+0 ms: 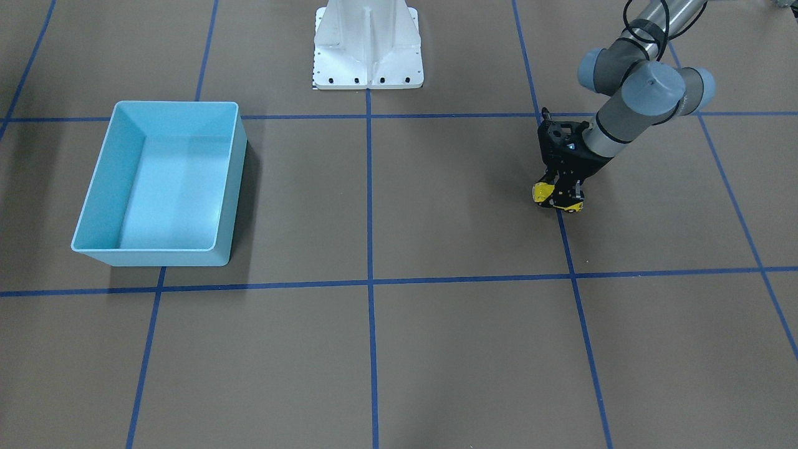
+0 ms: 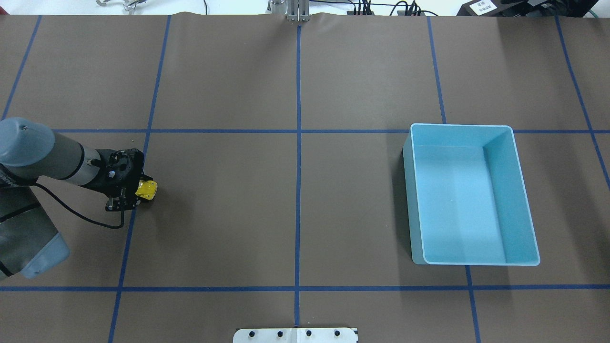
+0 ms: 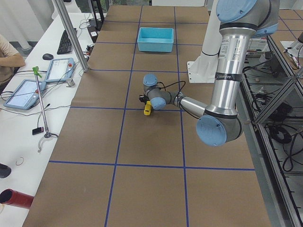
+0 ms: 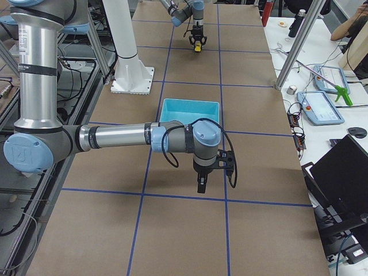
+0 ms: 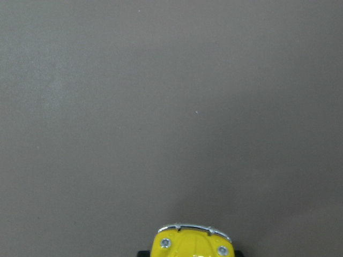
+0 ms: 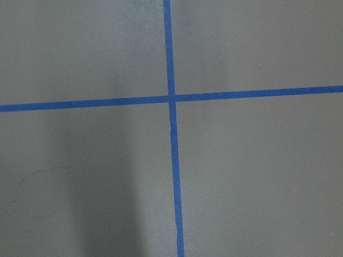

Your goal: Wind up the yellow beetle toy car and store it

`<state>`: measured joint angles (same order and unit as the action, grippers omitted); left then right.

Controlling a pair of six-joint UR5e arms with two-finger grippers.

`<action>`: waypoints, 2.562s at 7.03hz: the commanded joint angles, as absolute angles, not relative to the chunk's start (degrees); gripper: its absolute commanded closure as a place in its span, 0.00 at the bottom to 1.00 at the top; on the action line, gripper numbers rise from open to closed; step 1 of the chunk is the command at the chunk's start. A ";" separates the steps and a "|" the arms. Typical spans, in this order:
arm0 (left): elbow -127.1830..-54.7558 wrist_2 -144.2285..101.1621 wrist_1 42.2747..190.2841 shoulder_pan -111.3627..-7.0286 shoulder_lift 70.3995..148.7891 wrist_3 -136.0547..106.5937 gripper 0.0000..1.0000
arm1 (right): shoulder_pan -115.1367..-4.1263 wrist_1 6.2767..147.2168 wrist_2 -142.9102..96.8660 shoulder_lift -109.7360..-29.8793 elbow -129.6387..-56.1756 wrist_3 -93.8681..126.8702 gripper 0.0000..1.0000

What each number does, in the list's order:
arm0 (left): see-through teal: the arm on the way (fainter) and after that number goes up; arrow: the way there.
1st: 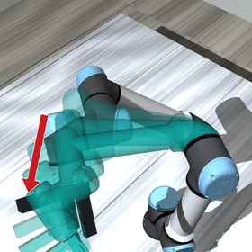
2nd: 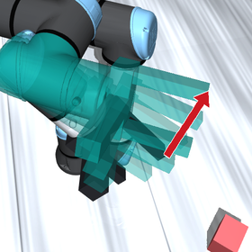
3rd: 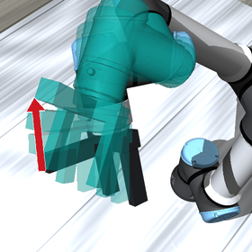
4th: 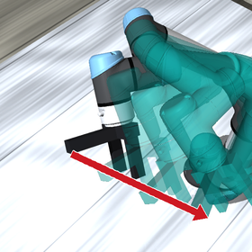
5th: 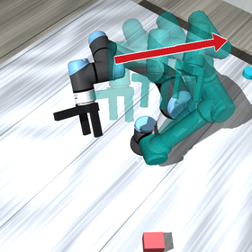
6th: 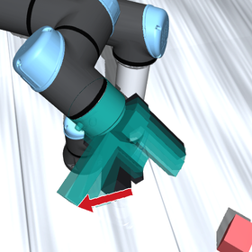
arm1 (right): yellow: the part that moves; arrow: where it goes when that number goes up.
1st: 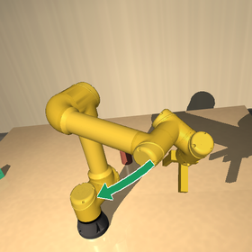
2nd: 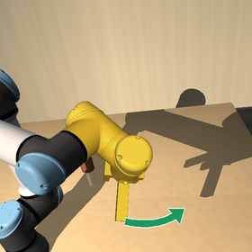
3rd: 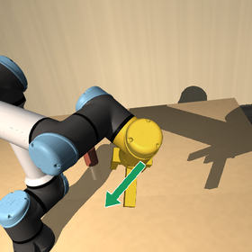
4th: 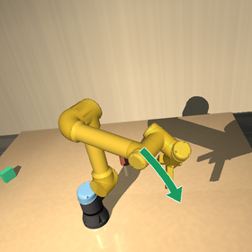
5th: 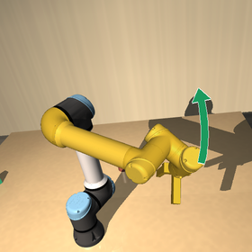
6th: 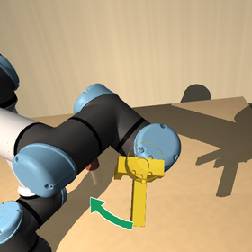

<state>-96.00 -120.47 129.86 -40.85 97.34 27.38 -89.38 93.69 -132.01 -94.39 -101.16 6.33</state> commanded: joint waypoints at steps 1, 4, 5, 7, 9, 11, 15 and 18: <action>-95.98 -120.85 131.13 -41.57 96.07 27.33 1.00 | -89.38 93.69 -132.01 -94.39 -101.16 6.33 0.00; -95.80 -121.89 134.29 -42.18 93.87 27.42 1.00 | -89.38 93.60 -132.01 -94.39 -101.16 6.33 0.00; -95.71 -121.99 134.82 -42.62 93.43 27.42 1.00 | -89.38 93.69 -132.01 -94.39 -101.16 6.33 0.00; -95.10 -121.99 136.05 -42.80 92.73 27.42 1.00 | -89.38 93.69 -132.01 -94.39 -101.16 6.33 0.00; -94.49 -122.08 138.33 -43.41 91.50 27.42 1.00 | -89.38 93.69 -132.01 -94.39 -101.16 6.33 0.00; -93.78 -123.30 139.22 -44.64 90.97 29.16 1.00 | -89.38 93.69 -132.01 -94.39 -101.16 6.33 0.00; -91.77 -124.19 141.59 -46.14 89.82 31.80 1.00 | -89.39 93.69 -132.01 -94.39 -101.16 6.33 0.00; -90.88 -124.98 143.34 -47.02 88.51 33.31 1.00 | -89.38 93.69 -132.01 -94.39 -101.25 6.33 0.00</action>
<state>-91.42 -124.65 142.56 -46.64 88.78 32.62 -89.39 93.69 -132.01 -94.39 -101.21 6.33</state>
